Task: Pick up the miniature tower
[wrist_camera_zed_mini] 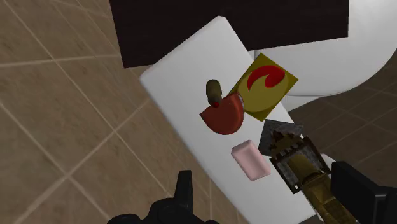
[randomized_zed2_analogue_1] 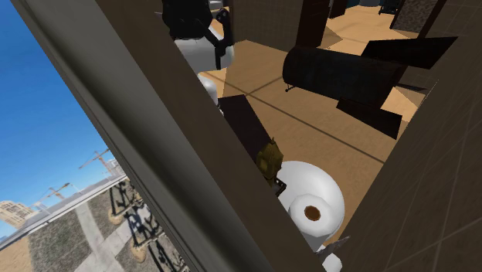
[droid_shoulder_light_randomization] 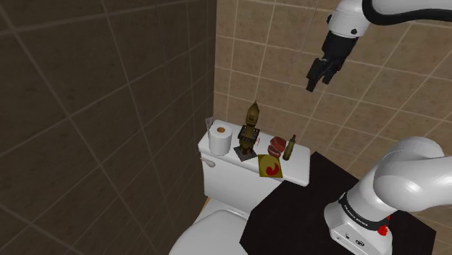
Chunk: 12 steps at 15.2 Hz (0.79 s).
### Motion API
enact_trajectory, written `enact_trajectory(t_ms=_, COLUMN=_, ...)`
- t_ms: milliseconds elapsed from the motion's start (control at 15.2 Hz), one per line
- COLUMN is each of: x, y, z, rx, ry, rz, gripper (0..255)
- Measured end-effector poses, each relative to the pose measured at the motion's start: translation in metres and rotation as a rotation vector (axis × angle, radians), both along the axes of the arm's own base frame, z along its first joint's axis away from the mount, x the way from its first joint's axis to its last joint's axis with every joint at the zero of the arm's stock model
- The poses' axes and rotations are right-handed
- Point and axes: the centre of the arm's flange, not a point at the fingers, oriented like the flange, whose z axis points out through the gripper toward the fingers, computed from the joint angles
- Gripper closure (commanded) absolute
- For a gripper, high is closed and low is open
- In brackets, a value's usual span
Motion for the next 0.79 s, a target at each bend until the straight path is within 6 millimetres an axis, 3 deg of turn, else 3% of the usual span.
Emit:
enact_trajectory(t_ms=198, x=0.006, y=0.002, z=-0.01, rx=0.005, ry=-0.033, rz=0.077, gripper=0)
enact_trajectory(t_ms=792, x=0.053, y=0.027, z=-0.082, rx=0.038, ry=-0.298, rz=0.656, gripper=0)
